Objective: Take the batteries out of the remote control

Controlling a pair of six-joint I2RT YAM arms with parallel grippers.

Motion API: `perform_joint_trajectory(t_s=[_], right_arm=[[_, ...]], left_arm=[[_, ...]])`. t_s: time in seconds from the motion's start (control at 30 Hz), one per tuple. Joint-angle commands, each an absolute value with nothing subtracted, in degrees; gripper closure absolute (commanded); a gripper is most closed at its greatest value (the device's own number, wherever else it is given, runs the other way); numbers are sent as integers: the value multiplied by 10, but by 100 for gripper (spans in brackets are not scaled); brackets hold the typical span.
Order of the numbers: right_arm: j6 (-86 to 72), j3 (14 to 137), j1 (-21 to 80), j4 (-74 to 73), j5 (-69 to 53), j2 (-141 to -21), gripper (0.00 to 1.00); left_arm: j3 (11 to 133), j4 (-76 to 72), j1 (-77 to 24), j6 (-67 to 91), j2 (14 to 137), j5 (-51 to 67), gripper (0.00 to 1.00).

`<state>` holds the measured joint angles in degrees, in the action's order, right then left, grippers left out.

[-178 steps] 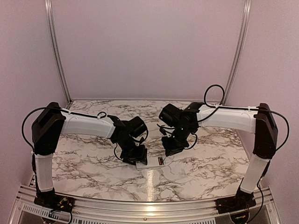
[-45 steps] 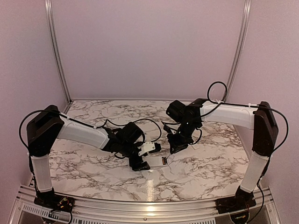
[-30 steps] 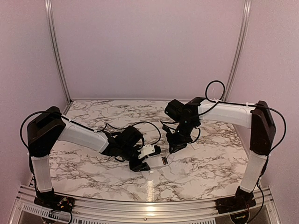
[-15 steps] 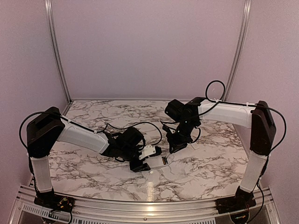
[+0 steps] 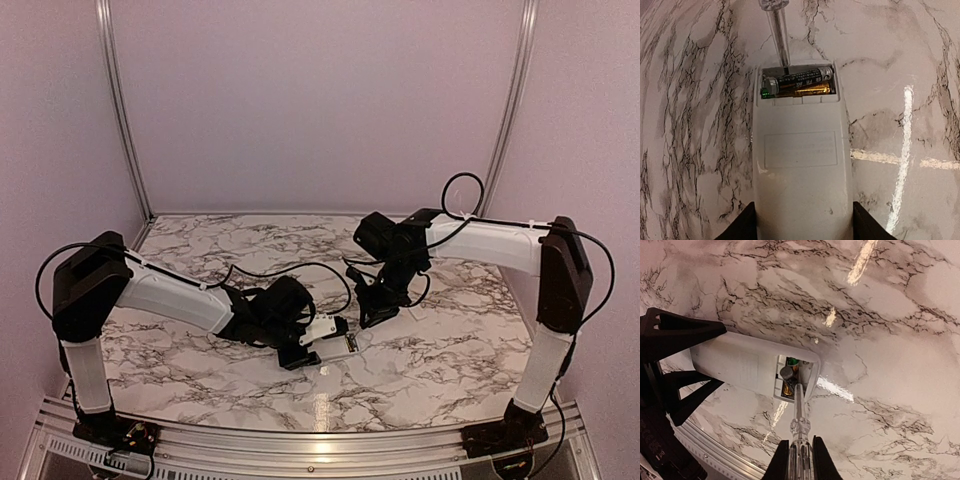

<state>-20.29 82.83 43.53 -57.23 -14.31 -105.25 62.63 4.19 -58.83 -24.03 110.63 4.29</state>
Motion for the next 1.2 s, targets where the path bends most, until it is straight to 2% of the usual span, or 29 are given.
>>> perform_joint_trajectory(t_s=[0.0,0.3,1.17], right_arm=[[-204,824,439,-554,-165,-1038,100],[-211,819,438,-545,-178,-1026,100],[-245,805,459,-529,-201,-1009,100]], left_arm=[[624,49,-592,-241,1077,4,100],[609,42,-600,-242,1047,-41,100],[585,23,-604,-201,1043,-62,100]])
